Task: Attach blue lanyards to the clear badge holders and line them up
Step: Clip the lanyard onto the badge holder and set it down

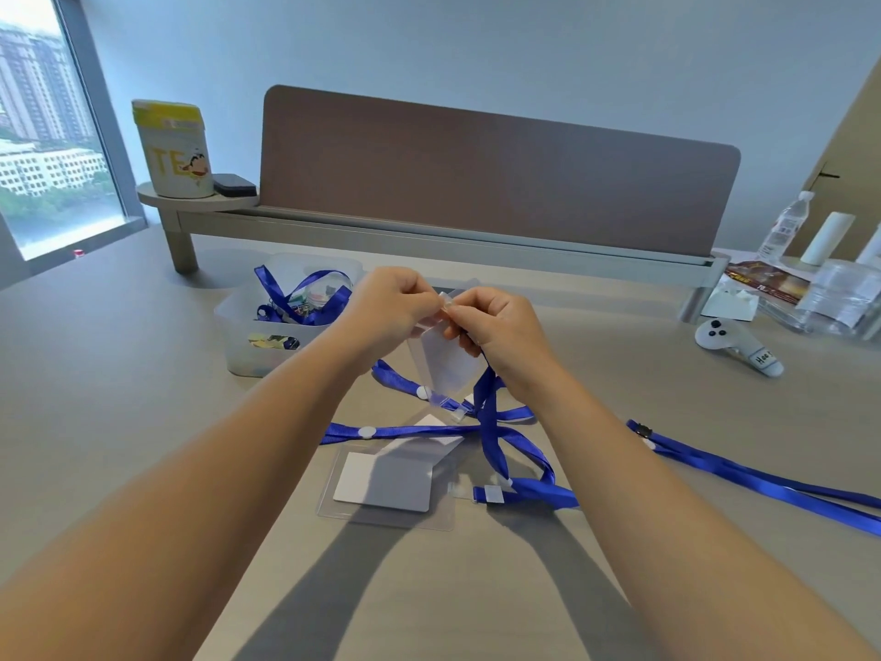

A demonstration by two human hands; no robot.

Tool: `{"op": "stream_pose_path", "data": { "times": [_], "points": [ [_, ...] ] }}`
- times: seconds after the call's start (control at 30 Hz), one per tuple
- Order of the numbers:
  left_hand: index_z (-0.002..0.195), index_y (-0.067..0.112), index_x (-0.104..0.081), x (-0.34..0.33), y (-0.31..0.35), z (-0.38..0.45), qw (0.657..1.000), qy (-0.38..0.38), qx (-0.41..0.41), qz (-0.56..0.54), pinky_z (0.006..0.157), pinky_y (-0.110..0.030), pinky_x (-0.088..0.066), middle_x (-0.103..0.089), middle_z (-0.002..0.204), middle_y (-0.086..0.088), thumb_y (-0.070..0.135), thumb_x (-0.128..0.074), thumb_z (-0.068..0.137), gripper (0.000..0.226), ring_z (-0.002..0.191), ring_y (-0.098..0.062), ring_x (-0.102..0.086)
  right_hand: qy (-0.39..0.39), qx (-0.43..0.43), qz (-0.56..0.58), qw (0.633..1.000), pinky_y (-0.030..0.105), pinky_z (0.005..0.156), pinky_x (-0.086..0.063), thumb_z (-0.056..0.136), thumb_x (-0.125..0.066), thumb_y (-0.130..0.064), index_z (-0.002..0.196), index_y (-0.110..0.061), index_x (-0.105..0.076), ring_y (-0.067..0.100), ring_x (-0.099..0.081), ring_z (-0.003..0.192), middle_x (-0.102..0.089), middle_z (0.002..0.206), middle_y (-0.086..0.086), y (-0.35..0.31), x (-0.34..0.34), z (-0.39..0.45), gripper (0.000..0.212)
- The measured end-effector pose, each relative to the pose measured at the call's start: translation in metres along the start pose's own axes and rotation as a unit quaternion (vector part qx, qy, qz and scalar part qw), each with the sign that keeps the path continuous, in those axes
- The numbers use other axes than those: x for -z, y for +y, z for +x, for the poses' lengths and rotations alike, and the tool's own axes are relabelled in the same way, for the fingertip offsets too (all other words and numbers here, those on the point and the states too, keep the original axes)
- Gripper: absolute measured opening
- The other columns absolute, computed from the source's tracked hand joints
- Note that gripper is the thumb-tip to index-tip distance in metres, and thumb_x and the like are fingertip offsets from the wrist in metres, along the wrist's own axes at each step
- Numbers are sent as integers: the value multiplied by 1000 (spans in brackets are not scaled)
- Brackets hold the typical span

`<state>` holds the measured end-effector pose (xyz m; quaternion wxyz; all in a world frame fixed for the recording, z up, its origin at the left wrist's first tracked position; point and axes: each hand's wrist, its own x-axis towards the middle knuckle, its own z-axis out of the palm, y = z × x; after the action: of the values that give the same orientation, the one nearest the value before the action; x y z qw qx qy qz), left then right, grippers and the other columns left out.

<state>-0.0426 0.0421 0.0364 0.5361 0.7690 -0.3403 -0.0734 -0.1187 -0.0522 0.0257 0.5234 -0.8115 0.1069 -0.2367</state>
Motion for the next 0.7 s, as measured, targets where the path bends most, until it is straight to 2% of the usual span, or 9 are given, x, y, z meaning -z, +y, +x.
{"op": "stream_pose_path", "data": {
  "times": [0.1, 0.2, 0.27, 0.4, 0.53, 0.63, 0.7],
  "points": [
    [84, 4, -57, 0, 1, 2, 999, -7, 27, -36, 70, -20, -47, -63, 93, -14, 14, -51, 88, 12, 90, -23, -61, 9, 11, 6, 1000, 2, 45, -40, 93, -48, -12, 81, -8, -59, 7, -46, 59, -52, 63, -1, -3, -1, 0, 17],
    [78, 8, -58, 2, 0, 2, 995, -29, 54, -84, 71, -24, -49, -63, 81, -6, 15, -52, 88, 14, 80, -16, -60, 10, 16, -5, 1000, 1, 44, -38, 93, -48, -12, 73, -12, -57, 6, -44, 59, -50, 63, -3, -6, 1, -1, 22],
    [76, 13, -58, 6, -1, 2, 993, -51, 57, -85, 67, -22, -50, -61, 78, -1, 18, -52, 88, 14, 76, -13, -58, -6, 9, -22, 1000, 4, 46, -38, 93, -47, -13, 73, -15, -57, 6, -43, 59, -50, 64, -4, -9, 3, 0, 23],
    [72, 16, -58, 15, 0, 2, 993, -73, 52, -72, 62, -21, -51, -61, 76, 0, 20, -53, 88, 16, 72, -11, -58, -26, 13, -31, 999, -1, 42, -36, 93, -46, -10, 68, -19, -56, 6, -43, 57, -50, 63, -3, -12, 4, 4, 28],
    [68, 16, -55, 17, 5, 3, 996, -53, 48, -56, 59, -18, -48, -59, 70, 1, 16, -54, 87, 20, 67, -8, -57, -15, 32, -28, 999, 0, 43, -37, 92, -46, -9, 75, -11, -57, 7, -44, 58, -50, 64, -2, -12, 0, 5, 21],
    [69, 15, -55, 16, 6, 2, 996, -44, 44, -58, 62, -19, -49, -59, 73, 0, 16, -54, 87, 19, 71, -11, -57, -16, 37, -33, 999, 0, 44, -38, 93, -46, -9, 77, -8, -58, 7, -44, 59, -50, 64, -2, -12, 0, 6, 19],
    [77, 13, -57, 16, 3, 1, 991, -61, 63, -96, 65, -21, -49, -60, 78, -1, 22, -52, 88, 15, 76, -14, -58, -27, 30, -21, 999, 2, 45, -39, 92, -46, -9, 72, -14, -58, 6, -46, 57, -51, 63, -1, -13, 1, 8, 24]
  ]
}}
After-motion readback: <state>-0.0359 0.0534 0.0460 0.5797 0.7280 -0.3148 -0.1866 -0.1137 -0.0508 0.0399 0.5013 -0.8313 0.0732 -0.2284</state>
